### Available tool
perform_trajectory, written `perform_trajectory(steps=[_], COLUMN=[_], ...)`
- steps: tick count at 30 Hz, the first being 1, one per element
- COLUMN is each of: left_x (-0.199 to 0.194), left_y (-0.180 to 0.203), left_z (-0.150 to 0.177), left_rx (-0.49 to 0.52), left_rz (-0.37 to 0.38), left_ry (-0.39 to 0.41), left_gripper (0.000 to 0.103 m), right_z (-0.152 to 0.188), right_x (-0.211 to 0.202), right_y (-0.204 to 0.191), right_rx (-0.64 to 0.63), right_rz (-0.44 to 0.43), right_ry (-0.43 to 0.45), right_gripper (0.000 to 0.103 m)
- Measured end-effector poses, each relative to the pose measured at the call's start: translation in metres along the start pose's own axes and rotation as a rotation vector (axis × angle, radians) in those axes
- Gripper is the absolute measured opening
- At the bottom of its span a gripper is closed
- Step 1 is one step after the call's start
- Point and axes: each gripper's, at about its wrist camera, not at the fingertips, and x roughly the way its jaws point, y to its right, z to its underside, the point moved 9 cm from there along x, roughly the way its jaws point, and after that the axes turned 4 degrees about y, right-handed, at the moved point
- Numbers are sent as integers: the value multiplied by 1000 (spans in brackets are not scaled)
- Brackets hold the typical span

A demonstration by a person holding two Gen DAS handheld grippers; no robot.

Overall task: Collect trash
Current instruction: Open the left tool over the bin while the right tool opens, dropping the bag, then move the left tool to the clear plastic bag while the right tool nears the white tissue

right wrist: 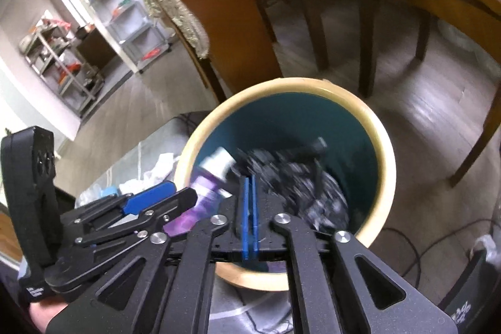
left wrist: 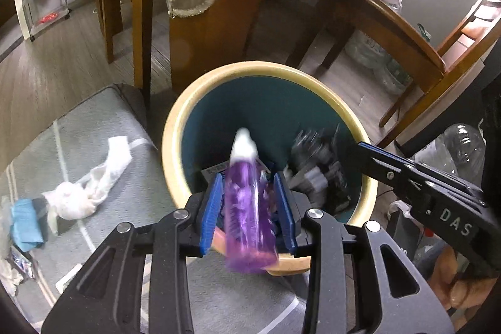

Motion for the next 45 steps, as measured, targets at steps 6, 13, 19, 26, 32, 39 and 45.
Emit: perform_trajectory(steps=[6,13,19,26,32,39,45], left_x=[-5,-34,-63,-89,-111,-142,-163], left_y=[-4,-29,-63,-111,-146,-191,-230], left_z=[4,9,28,61,82,98,107], left_rx=[4,-28,-77,-152,-187,-214,-211], left_rz=[-15,-52,-100,-164,-215,-286,-362], left_ry=[9,64,92,96,100,110,99], left_gripper=[46,62,68,74,74,74,74], right_z=[0,0,1,6,13,22,31], right_x=[-2,-2,-3,1,9,17,26], right_y=[-1,-6,-23,-43,-67,-96,-125], right_rx=[8,-6,-56,-118,-166,-227,-307], right_rz=[0,-3,-11,-17,-32,-52,-86], right_ry=[11,19,36,31,19,2,-29], right_gripper=[19,35,54,67,70,73,76])
